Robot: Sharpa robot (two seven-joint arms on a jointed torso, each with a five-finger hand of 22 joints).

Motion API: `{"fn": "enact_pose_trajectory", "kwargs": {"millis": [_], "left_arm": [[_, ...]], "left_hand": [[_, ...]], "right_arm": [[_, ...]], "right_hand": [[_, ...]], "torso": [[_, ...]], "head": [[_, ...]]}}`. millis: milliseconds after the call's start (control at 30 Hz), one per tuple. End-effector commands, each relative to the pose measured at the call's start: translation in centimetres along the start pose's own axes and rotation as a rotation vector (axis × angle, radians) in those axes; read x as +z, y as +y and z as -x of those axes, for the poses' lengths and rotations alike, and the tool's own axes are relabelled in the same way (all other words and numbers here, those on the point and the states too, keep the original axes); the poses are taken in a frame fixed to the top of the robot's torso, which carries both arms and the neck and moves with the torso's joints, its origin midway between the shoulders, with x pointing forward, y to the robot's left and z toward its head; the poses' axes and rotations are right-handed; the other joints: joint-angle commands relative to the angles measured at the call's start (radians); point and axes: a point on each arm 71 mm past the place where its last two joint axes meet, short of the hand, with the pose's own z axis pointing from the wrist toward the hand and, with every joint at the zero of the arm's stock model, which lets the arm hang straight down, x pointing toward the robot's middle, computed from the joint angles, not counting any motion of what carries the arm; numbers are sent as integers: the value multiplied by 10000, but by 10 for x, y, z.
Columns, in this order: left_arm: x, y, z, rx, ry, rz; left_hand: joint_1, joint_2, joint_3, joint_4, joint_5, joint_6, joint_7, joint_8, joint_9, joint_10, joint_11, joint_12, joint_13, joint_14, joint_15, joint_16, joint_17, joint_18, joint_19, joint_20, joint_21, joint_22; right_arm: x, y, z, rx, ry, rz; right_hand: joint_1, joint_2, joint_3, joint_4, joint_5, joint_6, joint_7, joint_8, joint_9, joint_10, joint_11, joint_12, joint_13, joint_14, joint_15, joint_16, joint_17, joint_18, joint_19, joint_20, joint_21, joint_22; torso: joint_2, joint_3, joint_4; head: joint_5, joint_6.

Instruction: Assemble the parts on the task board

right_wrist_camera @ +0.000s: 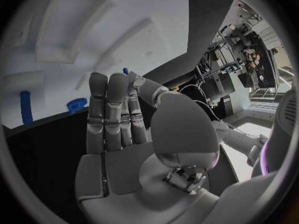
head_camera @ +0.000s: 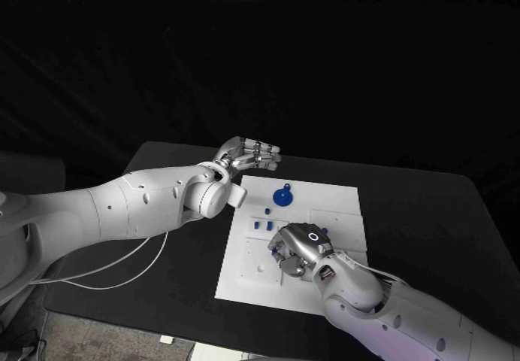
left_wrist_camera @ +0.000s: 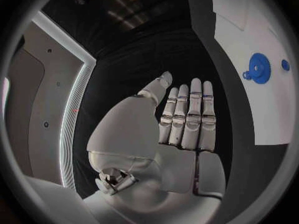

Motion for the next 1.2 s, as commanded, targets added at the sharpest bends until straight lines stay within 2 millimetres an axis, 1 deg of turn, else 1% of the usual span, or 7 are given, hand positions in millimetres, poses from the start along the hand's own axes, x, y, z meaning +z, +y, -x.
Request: {"fn": "enact_pose_trajectory", "kwargs": {"millis": [33, 200, 400, 667, 767, 867, 1200], "left_arm": [[1, -3, -2, -100, 23, -160], [1, -2, -2, -108, 39, -155], [1, -2, -2, -120, 65, -141], [1, -2, -2, -137, 102, -117], [1, -2, -3, -145, 121, -110], [1, -2, -3, -155, 144, -100], [1, -2, -4, -170, 177, -71]], "left_hand": [[-15, -21, 16, -48, -25, 64, 15, -16, -2, 60, -18, -42, -11, 72, 15, -31, 1, -138, 24, 20, 41, -10], [-15, -21, 16, -48, -25, 64, 15, -16, -2, 60, -18, -42, -11, 72, 15, -31, 1, -138, 24, 20, 41, -10], [-15, -21, 16, -48, -25, 64, 15, -16, -2, 60, -18, -42, -11, 72, 15, -31, 1, -138, 24, 20, 41, -10], [-56, 2, -11, -60, -14, 53, 18, -17, -3, 23, -5, -44, -12, 55, 23, -31, 1, -139, 10, 27, 54, -28], [-56, 2, -11, -60, -14, 53, 18, -17, -3, 23, -5, -44, -12, 55, 23, -31, 1, -139, 10, 27, 54, -28], [-56, 2, -11, -60, -14, 53, 18, -17, -3, 23, -5, -44, -12, 55, 23, -31, 1, -139, 10, 27, 54, -28], [-67, 15, -24, -62, -16, 41, 21, -20, -4, 9, -1, -42, -11, 44, 28, -31, 1, -138, 3, 33, 57, -42]], "right_arm": [[0, 1, -3, -187, 133, 117], [0, -1, -5, -212, 162, 74], [0, -3, -7, -273, 151, -4], [0, -5, -8, -338, 149, -84], [0, -5, -8, -371, 129, -115], [1, -5, -9, -408, 124, -150], [1, -5, -12, -461, 269, -141]], "right_hand": [[-17, 130, 10, -66, 43, 44, 6, 33, 9, 176, -104, 38, 18, -41, -44, 18, -37, 113, 160, 3, -208, 210], [-17, 130, 10, -66, 43, 44, 6, 33, 9, 176, -104, 38, 18, -41, -44, 18, -37, 113, 160, 3, -208, 210], [-28, 122, 34, -78, 43, 41, 6, 34, 11, 174, -103, 38, 20, -49, -41, 43, -76, 109, 252, 8, -434, 485], [-28, 122, 34, -78, 43, 41, 6, 34, 11, 174, -103, 38, 20, -49, -41, 43, -76, 109, 252, 8, -434, 485], [-28, 122, 34, -78, 43, 41, 6, 34, 11, 174, -103, 38, 20, -49, -41, 43, -76, 109, 252, 8, -434, 485], [-35, 110, 64, -77, 43, 52, 7, 31, 13, 176, -100, 39, 20, -55, -41, 69, -94, 107, 321, 7, -603, 702], [-35, 110, 64, -77, 43, 52, 7, 31, 13, 176, -100, 39, 20, -55, -41, 69, -94, 107, 321, 7, -603, 702]], "torso": [[1, -5, -5], [-6, -3, -12], [-10, -1, -15], [-6, 1, -22], [2, -1, -13], [2, -3, 3], [-10, -7, -20]], "head": [[42, -26], [71, -47], [69, -52], [78, -53], [68, -42], [68, -45], [92, -59]]}}
